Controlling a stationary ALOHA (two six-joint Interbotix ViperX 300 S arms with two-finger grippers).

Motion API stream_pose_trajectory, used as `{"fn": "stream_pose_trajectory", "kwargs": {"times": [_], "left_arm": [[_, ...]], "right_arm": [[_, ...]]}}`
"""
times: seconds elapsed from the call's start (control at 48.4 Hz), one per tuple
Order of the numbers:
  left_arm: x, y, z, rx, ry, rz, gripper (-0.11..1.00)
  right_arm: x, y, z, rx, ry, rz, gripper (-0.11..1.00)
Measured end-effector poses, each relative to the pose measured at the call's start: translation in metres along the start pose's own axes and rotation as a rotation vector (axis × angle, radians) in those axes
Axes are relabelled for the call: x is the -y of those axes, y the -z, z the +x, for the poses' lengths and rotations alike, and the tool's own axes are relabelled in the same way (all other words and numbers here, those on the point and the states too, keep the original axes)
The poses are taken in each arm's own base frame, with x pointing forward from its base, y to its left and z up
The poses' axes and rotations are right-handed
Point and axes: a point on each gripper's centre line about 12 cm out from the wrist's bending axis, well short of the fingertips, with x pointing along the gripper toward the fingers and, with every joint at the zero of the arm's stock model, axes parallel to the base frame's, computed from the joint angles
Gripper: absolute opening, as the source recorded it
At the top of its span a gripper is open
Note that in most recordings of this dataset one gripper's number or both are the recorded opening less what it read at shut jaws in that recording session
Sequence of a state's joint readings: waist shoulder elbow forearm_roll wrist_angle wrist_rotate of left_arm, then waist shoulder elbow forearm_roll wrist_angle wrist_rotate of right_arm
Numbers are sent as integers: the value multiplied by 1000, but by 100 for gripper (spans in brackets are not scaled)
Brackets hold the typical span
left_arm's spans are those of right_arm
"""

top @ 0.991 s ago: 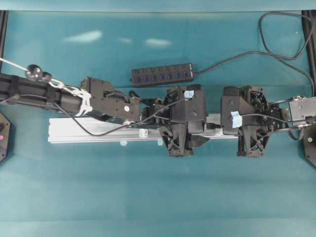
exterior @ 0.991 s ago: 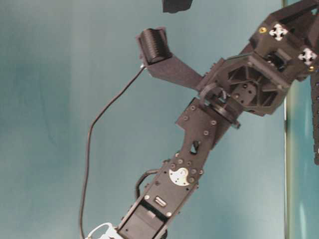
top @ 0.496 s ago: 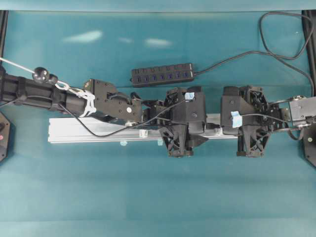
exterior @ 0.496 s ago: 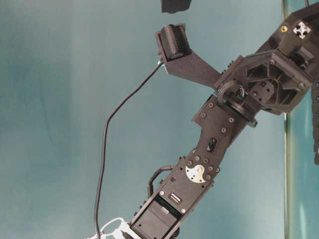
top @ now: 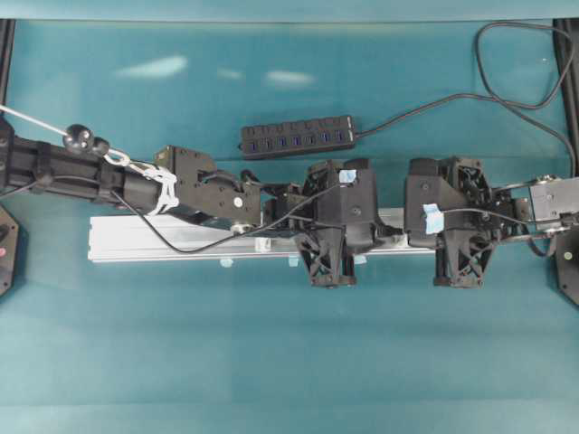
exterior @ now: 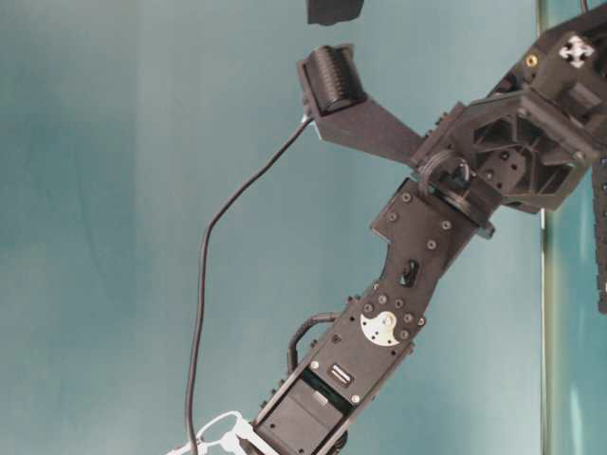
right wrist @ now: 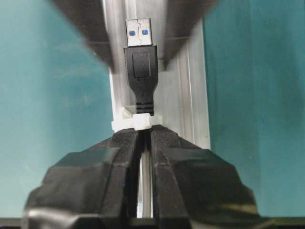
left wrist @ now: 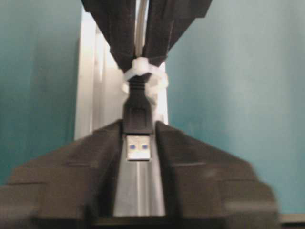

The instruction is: Pass the USB cable through three rings with both arms.

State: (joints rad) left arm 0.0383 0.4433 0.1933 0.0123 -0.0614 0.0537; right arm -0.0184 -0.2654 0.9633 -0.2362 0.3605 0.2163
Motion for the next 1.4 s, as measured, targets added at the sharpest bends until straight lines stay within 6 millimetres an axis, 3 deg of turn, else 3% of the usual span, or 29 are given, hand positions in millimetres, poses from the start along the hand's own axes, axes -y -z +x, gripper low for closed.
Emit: {"fn": "stream_pose_trajectory", "kwargs": {"times": [0.64,0.764,0.847,1.074,1.404], "left_arm": [[-1,-3,4,-15,-1,2,21],[1,-3,4,-20,2,4,21],[0,-3,3,-20,1,3,21],[2,-8,-3,-32,5,6,21],[3,-28,-26,-51,11,85,21]], "right_arm": [[0,2,1,-8,0,42,-4],[0,3,1,-12,1,79,7],[0,6,1,-21,4,99,20],[1,9,-5,-25,8,116,80],[3,0,-25,63,5,118,80]]}}
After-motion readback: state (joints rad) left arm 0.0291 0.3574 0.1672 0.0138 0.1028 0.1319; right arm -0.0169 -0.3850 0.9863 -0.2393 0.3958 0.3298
